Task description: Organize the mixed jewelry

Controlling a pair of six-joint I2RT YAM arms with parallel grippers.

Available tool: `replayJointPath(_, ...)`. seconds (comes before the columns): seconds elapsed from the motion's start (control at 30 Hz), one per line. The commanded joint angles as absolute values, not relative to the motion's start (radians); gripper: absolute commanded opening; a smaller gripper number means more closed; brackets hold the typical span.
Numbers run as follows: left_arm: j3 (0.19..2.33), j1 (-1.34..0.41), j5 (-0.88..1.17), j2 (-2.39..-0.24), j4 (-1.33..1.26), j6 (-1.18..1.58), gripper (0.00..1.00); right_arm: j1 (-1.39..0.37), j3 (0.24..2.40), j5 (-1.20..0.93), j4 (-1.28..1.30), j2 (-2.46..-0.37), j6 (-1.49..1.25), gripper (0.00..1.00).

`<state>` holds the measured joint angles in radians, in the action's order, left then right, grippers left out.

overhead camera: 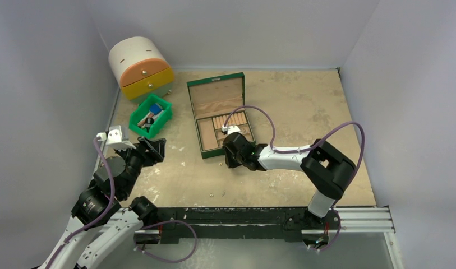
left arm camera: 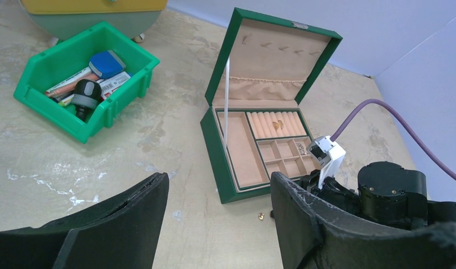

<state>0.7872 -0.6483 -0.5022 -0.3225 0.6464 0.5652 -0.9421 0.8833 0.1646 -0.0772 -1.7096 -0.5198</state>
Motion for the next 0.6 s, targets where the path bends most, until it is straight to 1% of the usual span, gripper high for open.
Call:
replayJointPath(0.0,0.789,-0.643,-0.503,-0.331,0.614,0.576,0.66,-0.949,0.92,0.182,-0.097,-1.718,-0.505,0.19)
replayJointPath(0.23,0.79,-0.642,-0.503,-0.334,0.613,0.577,0.66,-0.953,0.933,0.192,-0.092,-1.727,-0.5,0.13)
replayJointPath(0.37,0.789,-0.64,-0.502,-0.336,0.612,0.576,0.66,-0.956,0.941,0.198,-0.084,-1.727,-0.498,0.0)
replayJointPath(0.57,0.79,-0.639,-0.5,-0.339,0.611,0.575,0.66,-0.96,0.941,0.213,-0.073,-1.703,-0.499,0.0)
